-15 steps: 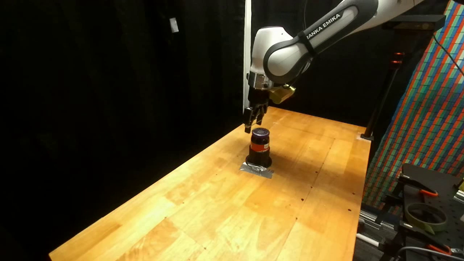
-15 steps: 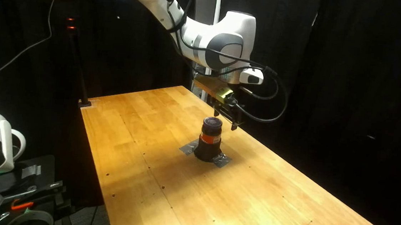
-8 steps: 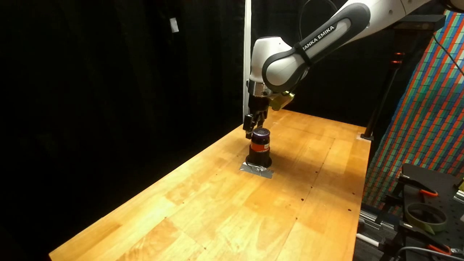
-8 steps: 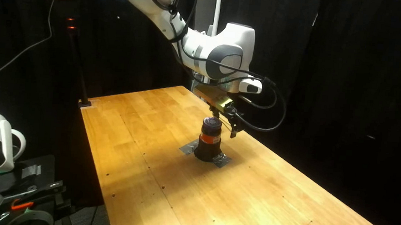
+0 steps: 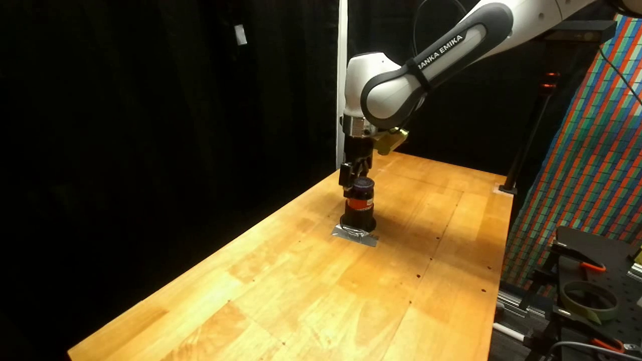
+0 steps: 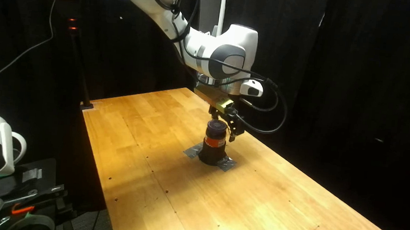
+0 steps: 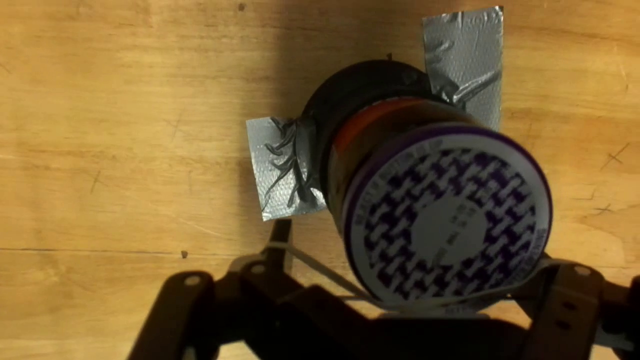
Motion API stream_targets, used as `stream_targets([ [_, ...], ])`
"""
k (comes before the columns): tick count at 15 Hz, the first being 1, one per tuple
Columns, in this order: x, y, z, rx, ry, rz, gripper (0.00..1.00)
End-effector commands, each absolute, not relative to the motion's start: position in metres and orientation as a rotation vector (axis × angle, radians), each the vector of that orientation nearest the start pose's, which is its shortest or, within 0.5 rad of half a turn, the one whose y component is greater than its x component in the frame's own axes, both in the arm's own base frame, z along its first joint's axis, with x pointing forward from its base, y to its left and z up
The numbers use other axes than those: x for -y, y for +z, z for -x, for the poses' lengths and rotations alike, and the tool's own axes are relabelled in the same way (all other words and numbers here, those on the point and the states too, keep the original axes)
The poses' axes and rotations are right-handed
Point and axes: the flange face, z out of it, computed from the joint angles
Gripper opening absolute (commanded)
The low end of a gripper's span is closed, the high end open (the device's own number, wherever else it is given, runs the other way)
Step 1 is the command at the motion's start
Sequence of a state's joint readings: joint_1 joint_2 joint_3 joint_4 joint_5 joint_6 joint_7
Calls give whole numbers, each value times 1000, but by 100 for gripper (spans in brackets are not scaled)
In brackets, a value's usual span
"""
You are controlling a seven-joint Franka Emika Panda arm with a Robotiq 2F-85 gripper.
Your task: Put the rubber band around the brown cup
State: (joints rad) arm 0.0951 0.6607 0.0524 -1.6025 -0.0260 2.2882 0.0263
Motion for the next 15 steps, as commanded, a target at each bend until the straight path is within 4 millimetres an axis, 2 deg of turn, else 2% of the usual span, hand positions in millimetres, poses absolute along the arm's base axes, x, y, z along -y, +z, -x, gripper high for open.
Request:
stream_targets([
  [1, -95, 245, -683, 205, 99, 3128, 100],
  [5, -94, 248, -679, 209, 150, 3134, 100],
  [15, -85, 262, -668, 189, 149, 3128, 100],
])
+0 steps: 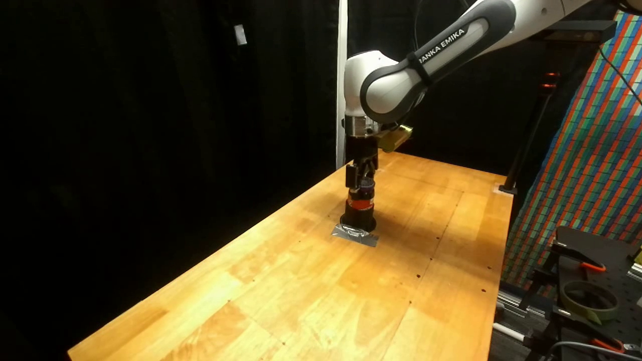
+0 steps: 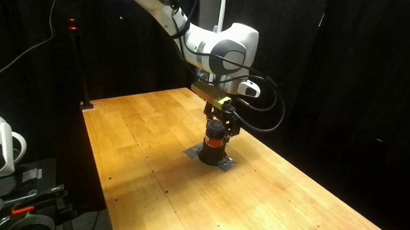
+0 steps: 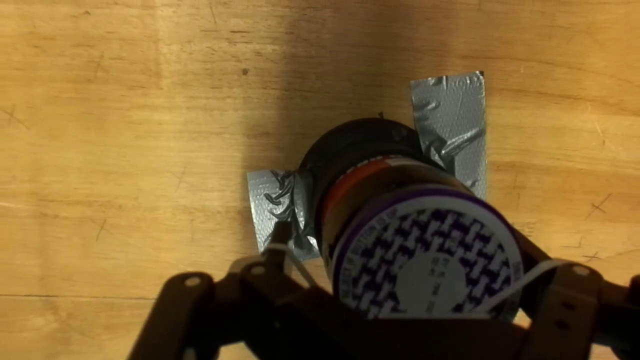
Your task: Put the rubber band around the brown cup
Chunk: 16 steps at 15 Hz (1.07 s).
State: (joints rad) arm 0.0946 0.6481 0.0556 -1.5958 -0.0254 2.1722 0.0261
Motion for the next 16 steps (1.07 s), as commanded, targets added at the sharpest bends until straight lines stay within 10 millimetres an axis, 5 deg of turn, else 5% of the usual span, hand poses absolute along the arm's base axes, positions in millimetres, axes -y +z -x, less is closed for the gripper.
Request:
stream_targets([
  [1, -84, 264, -666, 186, 149, 3128, 100],
  [8, -75, 278, -641, 204, 212, 3133, 100],
  [16, -80, 236, -608, 264, 363, 3139, 100],
])
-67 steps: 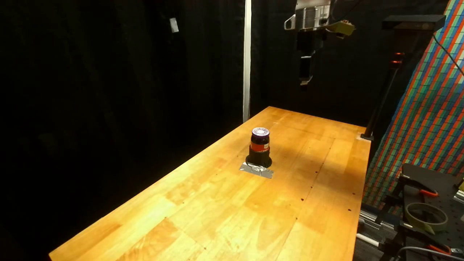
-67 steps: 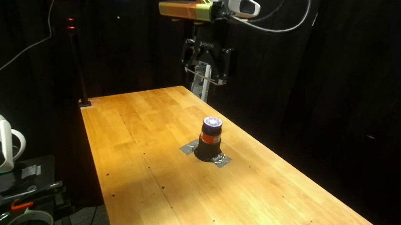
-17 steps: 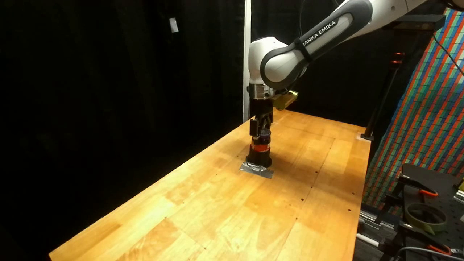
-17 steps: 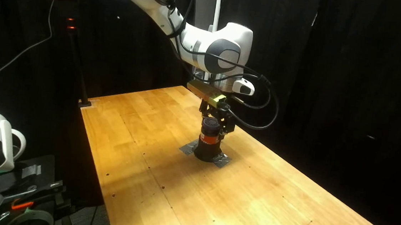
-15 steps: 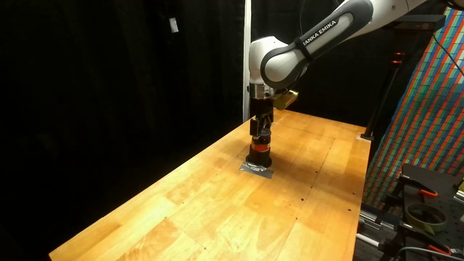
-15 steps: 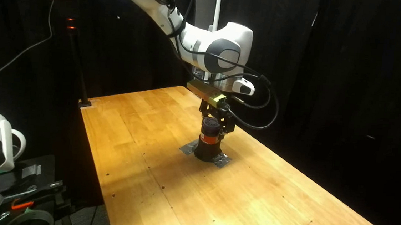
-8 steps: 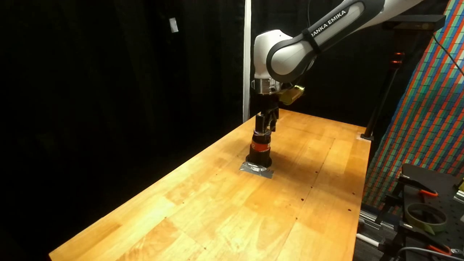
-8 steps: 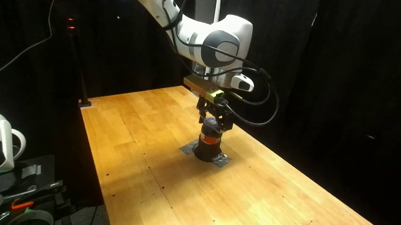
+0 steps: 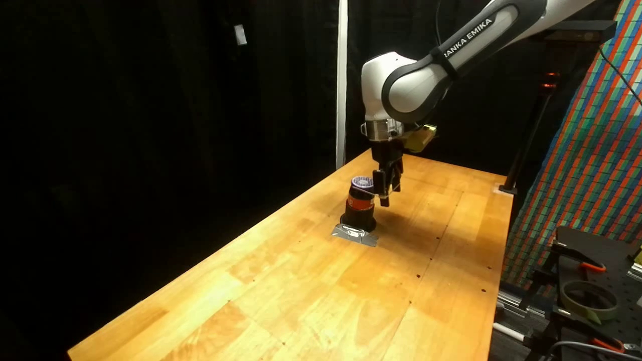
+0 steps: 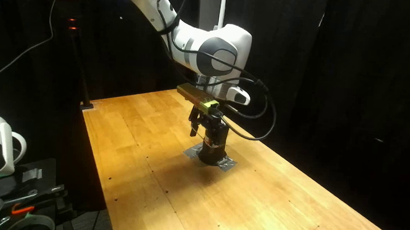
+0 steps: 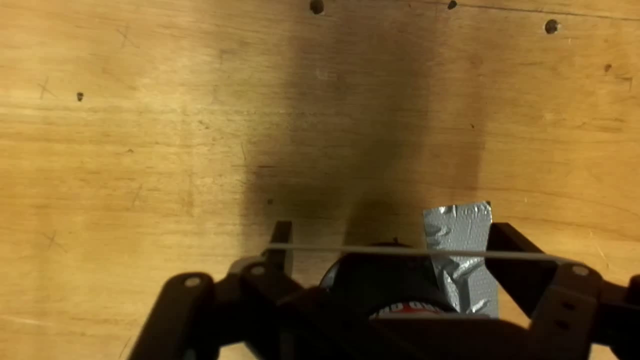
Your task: Put the rubber band around the brown cup
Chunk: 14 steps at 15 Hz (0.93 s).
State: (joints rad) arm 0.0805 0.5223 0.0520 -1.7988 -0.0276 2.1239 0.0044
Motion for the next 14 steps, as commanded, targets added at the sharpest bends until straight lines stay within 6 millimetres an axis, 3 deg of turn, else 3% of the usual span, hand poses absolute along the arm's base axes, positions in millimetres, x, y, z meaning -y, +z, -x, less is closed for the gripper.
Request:
stream_targets([
  [1, -82, 232, -605, 271, 373, 3146, 100],
  [7, -83, 214, -603, 298, 236, 3224, 100],
  [10, -78, 215, -594, 318, 152, 3232, 100],
  [11, -75, 219, -589, 325, 115, 3223, 75],
  [12, -72, 223, -584, 328, 85, 3211, 73],
  [14, -67, 234, -572, 330, -11, 3186, 56],
])
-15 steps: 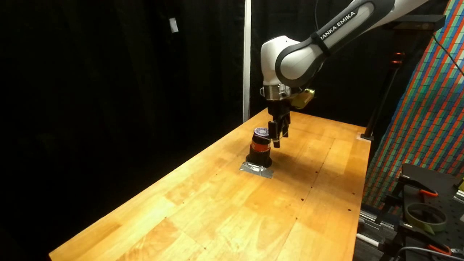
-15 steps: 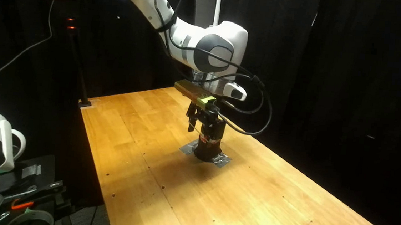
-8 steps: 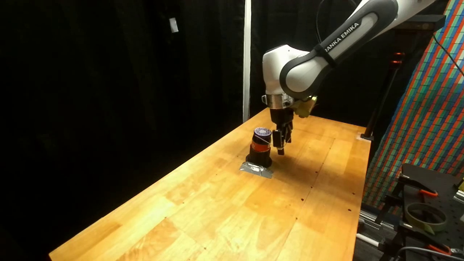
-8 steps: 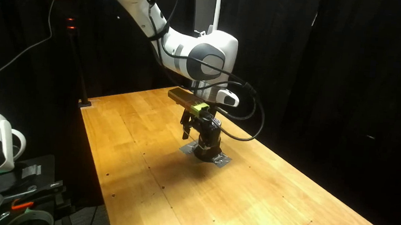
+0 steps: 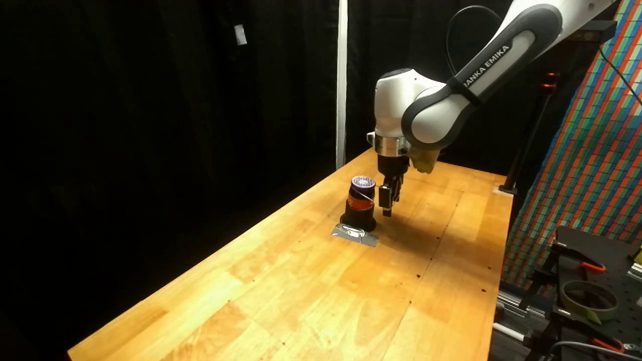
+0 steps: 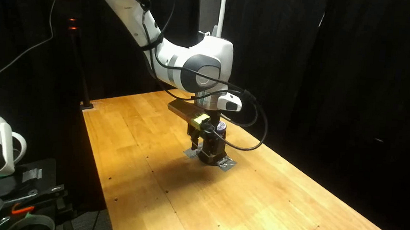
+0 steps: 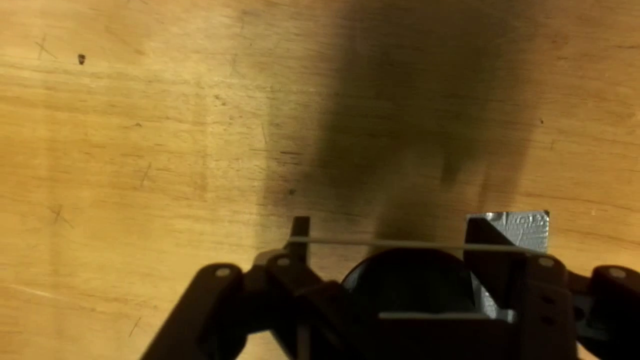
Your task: Put the rubber band around the brown cup
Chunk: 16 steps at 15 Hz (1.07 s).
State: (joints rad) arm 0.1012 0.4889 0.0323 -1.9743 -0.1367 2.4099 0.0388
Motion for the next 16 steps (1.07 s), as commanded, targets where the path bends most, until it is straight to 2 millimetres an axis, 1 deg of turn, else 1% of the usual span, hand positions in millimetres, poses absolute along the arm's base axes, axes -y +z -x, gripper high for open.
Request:
stream_targets([
  [1, -64, 240, -564, 338, -69, 3173, 49],
  [5, -49, 262, -540, 336, -318, 3115, 18],
  [7, -41, 263, -530, 313, -458, 3065, 5],
  [8, -39, 262, -525, 304, -532, 3043, 1],
  [11, -38, 242, -514, 341, -714, 2990, 0],
  [13, -47, 234, -507, 385, -815, 2949, 0],
  [16, -63, 230, -503, 395, -918, 2833, 0],
])
